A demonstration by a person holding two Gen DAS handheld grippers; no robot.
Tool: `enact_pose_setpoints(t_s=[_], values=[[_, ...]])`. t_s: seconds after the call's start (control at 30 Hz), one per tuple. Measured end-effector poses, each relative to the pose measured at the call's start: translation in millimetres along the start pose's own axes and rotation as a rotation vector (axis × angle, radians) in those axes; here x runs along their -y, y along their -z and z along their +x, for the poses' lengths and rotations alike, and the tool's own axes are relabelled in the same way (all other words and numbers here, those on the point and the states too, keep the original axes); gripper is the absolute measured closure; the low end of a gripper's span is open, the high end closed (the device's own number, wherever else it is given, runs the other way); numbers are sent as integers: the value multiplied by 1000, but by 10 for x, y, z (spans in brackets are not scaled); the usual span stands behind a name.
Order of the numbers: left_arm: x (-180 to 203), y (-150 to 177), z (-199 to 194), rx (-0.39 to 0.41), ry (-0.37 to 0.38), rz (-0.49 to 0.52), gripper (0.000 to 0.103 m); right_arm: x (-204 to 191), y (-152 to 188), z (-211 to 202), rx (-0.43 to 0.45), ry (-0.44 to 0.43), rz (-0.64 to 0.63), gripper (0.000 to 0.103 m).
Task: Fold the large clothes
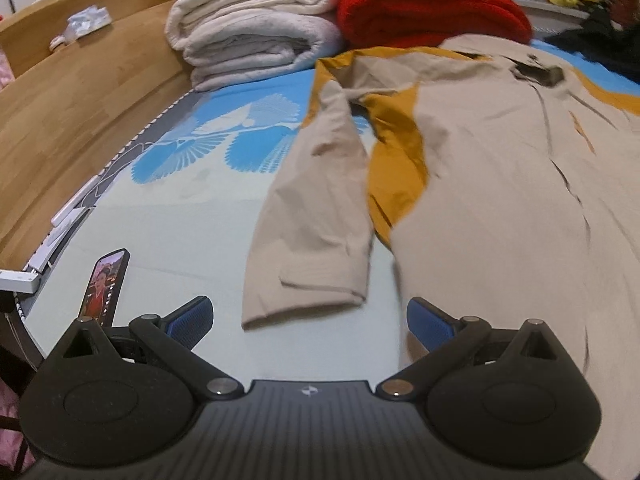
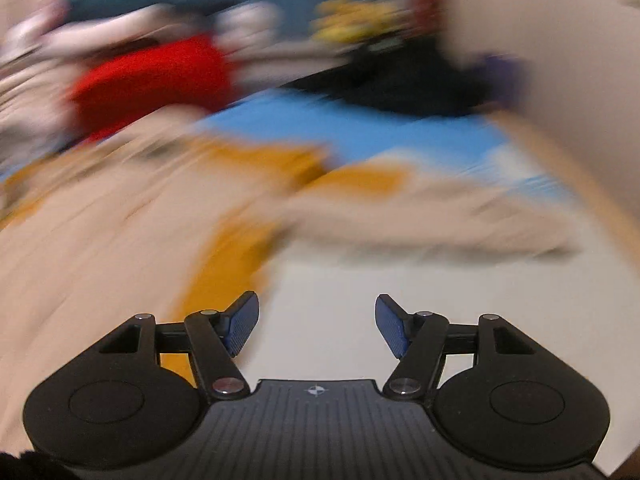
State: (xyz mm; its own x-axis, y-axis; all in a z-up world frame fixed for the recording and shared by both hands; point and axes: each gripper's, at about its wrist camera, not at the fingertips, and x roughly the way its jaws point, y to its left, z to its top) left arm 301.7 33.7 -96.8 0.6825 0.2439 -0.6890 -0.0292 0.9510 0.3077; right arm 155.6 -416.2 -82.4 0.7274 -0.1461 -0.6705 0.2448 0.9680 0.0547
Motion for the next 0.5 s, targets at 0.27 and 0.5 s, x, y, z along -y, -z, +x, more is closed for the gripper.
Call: enact_pose_setpoints(t_s=[0.27, 0.5], values=[[146, 353, -308, 5, 58, 86, 0, -1167, 1178, -523, -215, -280, -324, 33], [173, 543, -572, 39, 79, 103, 0, -1442, 1481, -647, -155, -88, -586, 27]])
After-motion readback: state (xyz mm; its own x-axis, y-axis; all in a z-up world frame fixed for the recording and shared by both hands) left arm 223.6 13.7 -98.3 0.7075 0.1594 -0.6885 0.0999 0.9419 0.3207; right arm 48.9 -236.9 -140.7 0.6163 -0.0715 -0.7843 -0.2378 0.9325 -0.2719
